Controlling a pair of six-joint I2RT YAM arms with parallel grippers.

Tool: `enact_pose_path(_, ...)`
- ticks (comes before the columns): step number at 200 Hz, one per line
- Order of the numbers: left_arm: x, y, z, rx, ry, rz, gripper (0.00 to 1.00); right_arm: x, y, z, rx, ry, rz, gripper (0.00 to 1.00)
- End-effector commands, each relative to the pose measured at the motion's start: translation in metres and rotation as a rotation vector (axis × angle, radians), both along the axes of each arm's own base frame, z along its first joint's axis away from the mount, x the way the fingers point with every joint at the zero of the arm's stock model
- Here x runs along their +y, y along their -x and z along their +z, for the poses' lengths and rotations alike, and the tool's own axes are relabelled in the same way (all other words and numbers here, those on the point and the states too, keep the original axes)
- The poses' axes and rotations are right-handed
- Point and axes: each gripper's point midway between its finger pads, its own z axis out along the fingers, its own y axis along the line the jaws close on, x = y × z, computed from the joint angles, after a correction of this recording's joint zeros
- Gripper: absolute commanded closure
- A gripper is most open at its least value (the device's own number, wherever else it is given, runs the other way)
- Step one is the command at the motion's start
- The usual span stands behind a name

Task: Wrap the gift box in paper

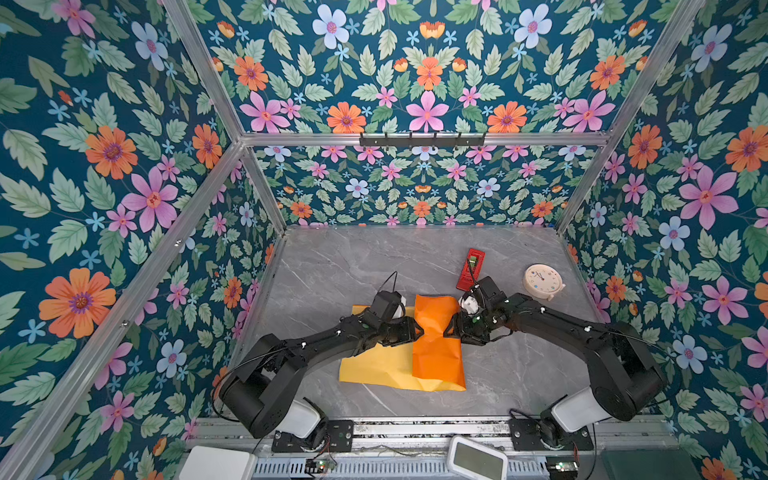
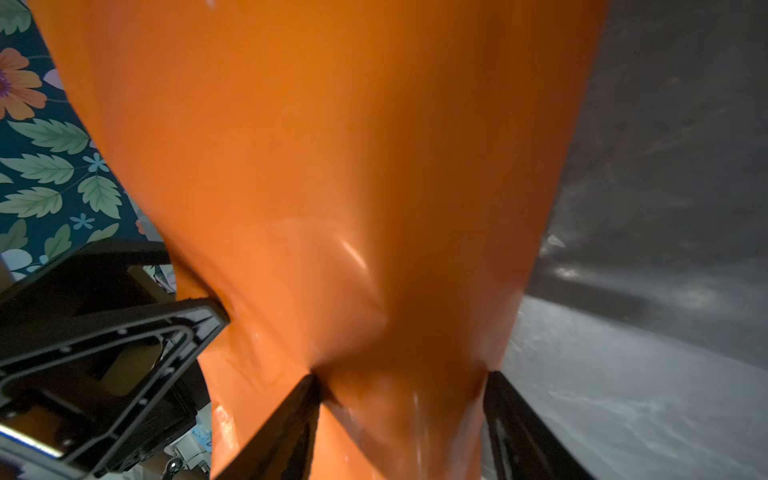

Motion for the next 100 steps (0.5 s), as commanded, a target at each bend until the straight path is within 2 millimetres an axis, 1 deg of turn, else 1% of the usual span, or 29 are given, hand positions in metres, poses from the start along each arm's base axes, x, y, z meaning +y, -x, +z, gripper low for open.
enact_pose_path(1,-0.002,-0.002,0.01,0.01,0.018,0.018,0.39,-0.018,0.008,-0.023,0.033,0.124,-0.023,0.36)
enact_pose_path(9,-0.005,-0.004,0.015,0.007,0.03,0.014,0.36,-0.017,0.009,-0.024,0.036,0.127,-0.019,0.36)
enact_pose_path(24,-0.008,-0.004,0.015,0.016,0.033,0.003,0.32,-0.016,0.01,-0.026,0.039,0.13,-0.015,0.36)
enact_pose_path(52,-0.009,0.001,-0.001,0.067,-0.01,-0.034,0.3,-0.017,0.011,-0.026,0.037,0.14,-0.01,0.36)
enact_pose_path(67,-0.008,0.004,-0.007,0.08,-0.021,-0.042,0.34,-0.019,0.01,-0.026,0.032,0.15,-0.009,0.36)
enact_pose_path(84,-0.006,0.005,-0.012,0.092,-0.037,-0.045,0.44,-0.019,0.009,-0.022,0.022,0.151,-0.008,0.36)
enact_pose_path(100,-0.002,0.008,-0.018,0.102,-0.051,-0.042,0.54,-0.019,0.006,-0.016,0.009,0.154,-0.009,0.33)
